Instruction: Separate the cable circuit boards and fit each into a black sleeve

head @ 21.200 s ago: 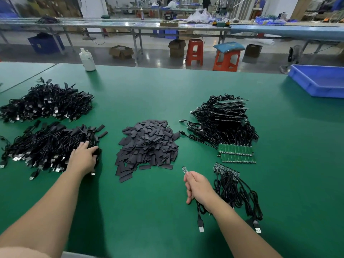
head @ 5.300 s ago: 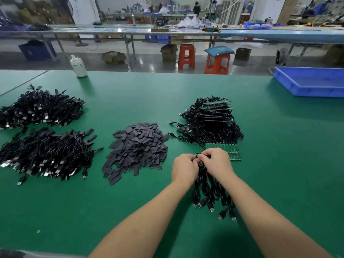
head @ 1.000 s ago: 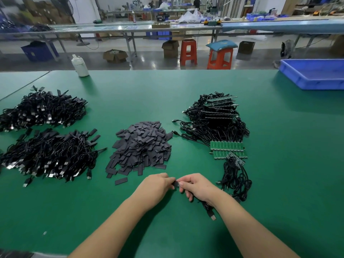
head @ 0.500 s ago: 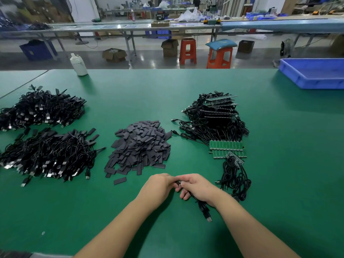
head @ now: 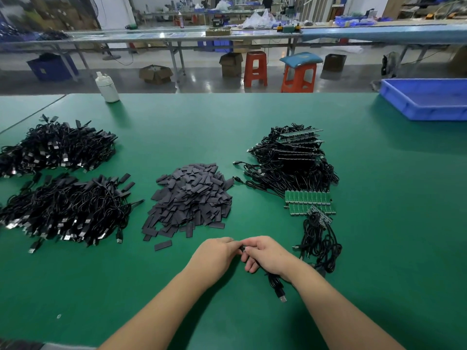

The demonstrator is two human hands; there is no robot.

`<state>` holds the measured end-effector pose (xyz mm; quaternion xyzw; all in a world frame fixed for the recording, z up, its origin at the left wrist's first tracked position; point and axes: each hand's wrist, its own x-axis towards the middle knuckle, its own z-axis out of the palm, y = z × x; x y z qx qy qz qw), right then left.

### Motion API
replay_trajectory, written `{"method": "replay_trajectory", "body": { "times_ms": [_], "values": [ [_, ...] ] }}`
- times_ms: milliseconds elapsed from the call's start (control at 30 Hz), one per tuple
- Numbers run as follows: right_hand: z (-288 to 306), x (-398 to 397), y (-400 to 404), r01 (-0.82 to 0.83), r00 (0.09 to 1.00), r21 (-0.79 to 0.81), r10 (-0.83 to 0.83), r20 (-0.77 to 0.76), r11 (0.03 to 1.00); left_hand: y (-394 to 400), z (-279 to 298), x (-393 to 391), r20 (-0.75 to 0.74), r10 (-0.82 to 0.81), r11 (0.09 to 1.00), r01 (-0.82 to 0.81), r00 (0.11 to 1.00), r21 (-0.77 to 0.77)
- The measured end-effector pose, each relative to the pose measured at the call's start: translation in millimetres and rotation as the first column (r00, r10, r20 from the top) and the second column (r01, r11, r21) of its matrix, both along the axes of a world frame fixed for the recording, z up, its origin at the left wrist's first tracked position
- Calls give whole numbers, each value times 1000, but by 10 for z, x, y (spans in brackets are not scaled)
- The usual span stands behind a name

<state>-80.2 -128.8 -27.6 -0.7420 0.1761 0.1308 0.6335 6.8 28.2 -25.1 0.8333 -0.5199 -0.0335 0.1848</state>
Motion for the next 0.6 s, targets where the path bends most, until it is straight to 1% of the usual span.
{"method": "replay_trajectory", "body": {
  "times_ms": [100,333,400,467,533,600],
  "values": [
    [15,5,0,6,1000,12,-6,-9,1000,39,-21,-41,24,-6,996,8,1000,-89],
    [47,16,13,0,1000,24,1,-19,1000,89,-32,-42,28,16,984,-11,999,-179],
    [50,4,0,5,1000,37,-5,-15,999,81,-38,-35,3,21,980,-20,1000,-198],
    [45,-3,-10,7,1000,47,-7,-12,999,74,-34,-27,-68,29,973,-44,997,-225],
    [40,-4,-13,7,1000,42,-7,-9,999,77,-36,-17,-131,35,967,-67,991,-246],
    [37,-5,-17,3,1000,19,-3,-4,1000,80,-44,-19,-161,47,964,-87,986,-252]
  ]
}}
